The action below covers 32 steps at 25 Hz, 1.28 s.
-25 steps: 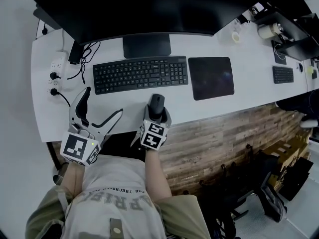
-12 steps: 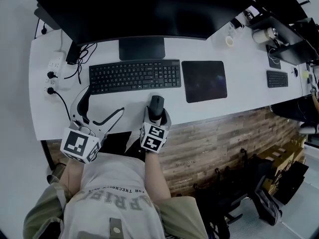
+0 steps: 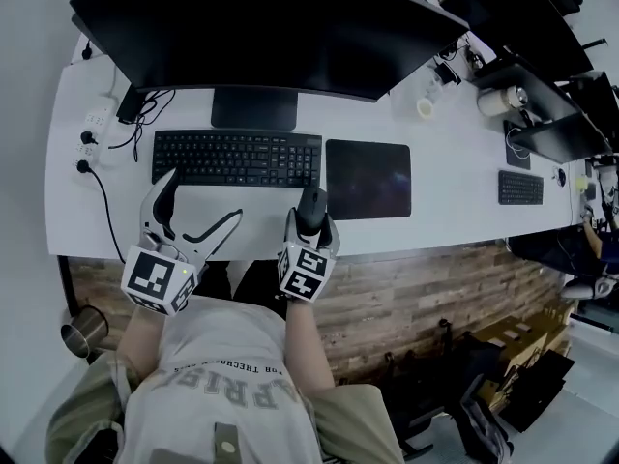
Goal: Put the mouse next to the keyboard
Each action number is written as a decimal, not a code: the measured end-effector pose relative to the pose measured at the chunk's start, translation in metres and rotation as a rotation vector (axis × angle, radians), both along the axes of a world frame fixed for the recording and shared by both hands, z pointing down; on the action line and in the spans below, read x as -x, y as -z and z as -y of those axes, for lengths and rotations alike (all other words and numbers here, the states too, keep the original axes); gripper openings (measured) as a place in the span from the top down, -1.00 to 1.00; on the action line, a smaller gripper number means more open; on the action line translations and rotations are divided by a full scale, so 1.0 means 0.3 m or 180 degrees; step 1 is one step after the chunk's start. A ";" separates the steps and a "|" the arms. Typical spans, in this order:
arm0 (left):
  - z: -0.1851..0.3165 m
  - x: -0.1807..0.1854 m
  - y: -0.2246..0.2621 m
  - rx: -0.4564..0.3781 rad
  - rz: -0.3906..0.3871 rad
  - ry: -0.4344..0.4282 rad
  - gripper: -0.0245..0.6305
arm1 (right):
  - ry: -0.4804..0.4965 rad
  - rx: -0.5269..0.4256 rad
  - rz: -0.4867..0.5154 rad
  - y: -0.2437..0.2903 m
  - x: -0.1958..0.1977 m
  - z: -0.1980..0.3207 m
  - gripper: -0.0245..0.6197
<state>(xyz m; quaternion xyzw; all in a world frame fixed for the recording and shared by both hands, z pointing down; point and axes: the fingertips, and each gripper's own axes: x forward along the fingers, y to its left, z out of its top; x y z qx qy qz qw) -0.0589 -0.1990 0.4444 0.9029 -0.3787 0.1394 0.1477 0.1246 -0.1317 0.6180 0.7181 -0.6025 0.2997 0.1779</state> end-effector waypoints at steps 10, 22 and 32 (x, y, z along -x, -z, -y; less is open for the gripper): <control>0.013 -0.173 -0.020 -0.0005 0.0016 0.0536 -0.52 | 0.0264 0.0065 -0.0008 -0.031 -0.345 0.158 0.00; 0.049 -0.167 -0.050 -0.0012 0.0068 0.1162 -0.52 | 0.0670 0.0415 -0.0040 -0.180 -0.488 0.327 0.00; 0.048 -0.132 -0.064 0.0001 0.0120 0.1352 -0.52 | 0.0782 0.0606 -0.0060 -0.234 -0.487 0.355 0.00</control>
